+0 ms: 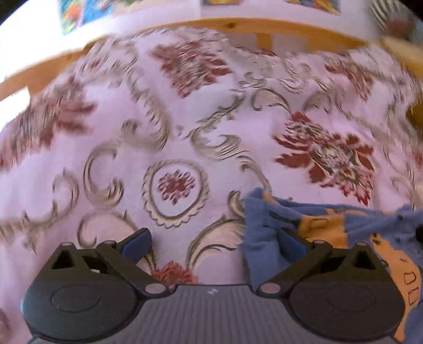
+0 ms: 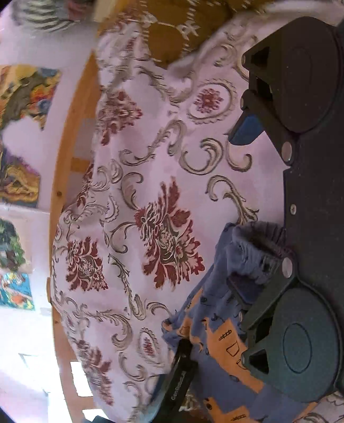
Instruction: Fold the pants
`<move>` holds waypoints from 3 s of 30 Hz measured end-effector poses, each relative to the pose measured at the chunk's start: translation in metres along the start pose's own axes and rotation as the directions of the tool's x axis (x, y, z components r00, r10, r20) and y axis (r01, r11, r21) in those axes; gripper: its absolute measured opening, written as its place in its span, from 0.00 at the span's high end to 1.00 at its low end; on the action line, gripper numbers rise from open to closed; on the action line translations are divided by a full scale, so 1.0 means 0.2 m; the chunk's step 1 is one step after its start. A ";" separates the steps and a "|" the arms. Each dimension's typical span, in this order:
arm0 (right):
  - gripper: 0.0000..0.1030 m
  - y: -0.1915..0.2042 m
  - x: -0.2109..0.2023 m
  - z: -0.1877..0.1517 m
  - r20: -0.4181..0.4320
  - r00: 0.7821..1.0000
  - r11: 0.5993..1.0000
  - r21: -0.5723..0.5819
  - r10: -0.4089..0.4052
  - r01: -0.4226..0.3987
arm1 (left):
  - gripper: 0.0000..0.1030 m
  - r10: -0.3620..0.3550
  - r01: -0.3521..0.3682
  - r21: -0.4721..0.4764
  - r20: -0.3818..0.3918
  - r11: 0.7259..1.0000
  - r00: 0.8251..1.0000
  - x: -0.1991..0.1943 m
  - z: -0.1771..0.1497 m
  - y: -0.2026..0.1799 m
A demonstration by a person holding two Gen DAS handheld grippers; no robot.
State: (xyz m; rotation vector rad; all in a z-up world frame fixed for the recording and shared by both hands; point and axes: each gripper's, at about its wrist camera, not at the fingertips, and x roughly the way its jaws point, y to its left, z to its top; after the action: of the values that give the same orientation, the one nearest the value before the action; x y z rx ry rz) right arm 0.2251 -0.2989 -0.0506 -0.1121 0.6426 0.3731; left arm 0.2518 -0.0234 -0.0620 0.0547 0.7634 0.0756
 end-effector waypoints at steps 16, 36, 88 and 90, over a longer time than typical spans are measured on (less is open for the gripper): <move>0.01 0.18 -0.40 -0.14 0.055 0.998 0.999 -0.007 -0.036 0.036 | 0.00 -0.105 0.106 -0.046 0.017 0.993 0.994 -0.42 -0.13 0.08; 0.01 0.12 -0.55 -0.18 -0.016 0.987 0.977 0.142 0.160 -0.157 | 0.00 -0.149 0.146 -0.077 -0.032 0.986 0.988 -0.63 -0.30 0.19; 0.60 -0.28 -0.12 -0.24 0.040 0.807 0.622 0.616 0.589 -0.484 | 0.46 -0.620 0.583 -0.246 -0.117 0.775 0.775 -0.26 -0.23 0.25; 0.66 -0.27 -0.12 -0.25 0.033 0.819 0.631 0.620 0.573 -0.466 | 0.47 -0.614 0.574 -0.251 -0.127 0.780 0.779 -0.26 -0.22 0.26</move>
State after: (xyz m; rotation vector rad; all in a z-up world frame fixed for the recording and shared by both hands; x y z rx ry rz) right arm 0.1994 -0.3675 -0.0757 0.6970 0.9394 0.7109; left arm 0.1818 0.0250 -0.0549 -0.3988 0.9446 -0.4620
